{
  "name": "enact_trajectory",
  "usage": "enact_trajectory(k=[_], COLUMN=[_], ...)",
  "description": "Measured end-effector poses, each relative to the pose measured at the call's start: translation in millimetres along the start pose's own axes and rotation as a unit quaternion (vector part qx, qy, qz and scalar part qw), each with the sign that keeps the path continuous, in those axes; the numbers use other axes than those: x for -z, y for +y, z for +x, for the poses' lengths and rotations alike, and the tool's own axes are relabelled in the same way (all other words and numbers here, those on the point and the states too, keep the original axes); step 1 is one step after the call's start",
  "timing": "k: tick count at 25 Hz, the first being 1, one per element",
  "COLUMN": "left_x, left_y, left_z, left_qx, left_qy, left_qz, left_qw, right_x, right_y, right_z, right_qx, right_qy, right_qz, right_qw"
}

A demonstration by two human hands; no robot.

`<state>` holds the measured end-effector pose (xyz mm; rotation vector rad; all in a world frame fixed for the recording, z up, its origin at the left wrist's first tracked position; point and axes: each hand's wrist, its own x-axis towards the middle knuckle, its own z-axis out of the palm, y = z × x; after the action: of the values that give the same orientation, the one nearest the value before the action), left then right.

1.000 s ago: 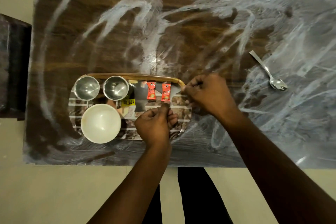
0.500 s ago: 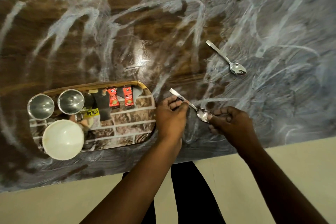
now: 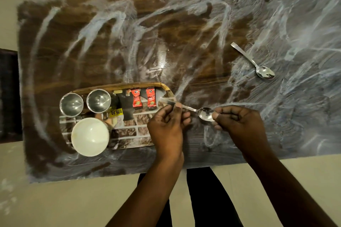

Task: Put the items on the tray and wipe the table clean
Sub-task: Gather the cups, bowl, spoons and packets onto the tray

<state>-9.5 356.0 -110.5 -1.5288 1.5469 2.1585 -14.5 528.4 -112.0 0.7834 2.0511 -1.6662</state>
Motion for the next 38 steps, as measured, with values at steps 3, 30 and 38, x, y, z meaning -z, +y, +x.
enact_trajectory(k=[3, 30, 38], left_x=[43, 66, -82], left_y=[12, 31, 45], left_z=[8, 30, 18], left_qx=[0.021, 0.073, 0.017], left_qy=[0.051, 0.147, -0.118], left_qz=[-0.053, -0.083, 0.022], left_qw=[0.997, 0.983, 0.993], right_x=[-40, -100, 54], right_y=[-7, -7, -7], right_z=[4, 19, 71], right_qx=[0.003, 0.11, 0.035], right_qy=[-0.054, -0.075, 0.195], right_qz=[-0.044, -0.144, 0.078], right_qw=[0.998, 0.981, 0.977])
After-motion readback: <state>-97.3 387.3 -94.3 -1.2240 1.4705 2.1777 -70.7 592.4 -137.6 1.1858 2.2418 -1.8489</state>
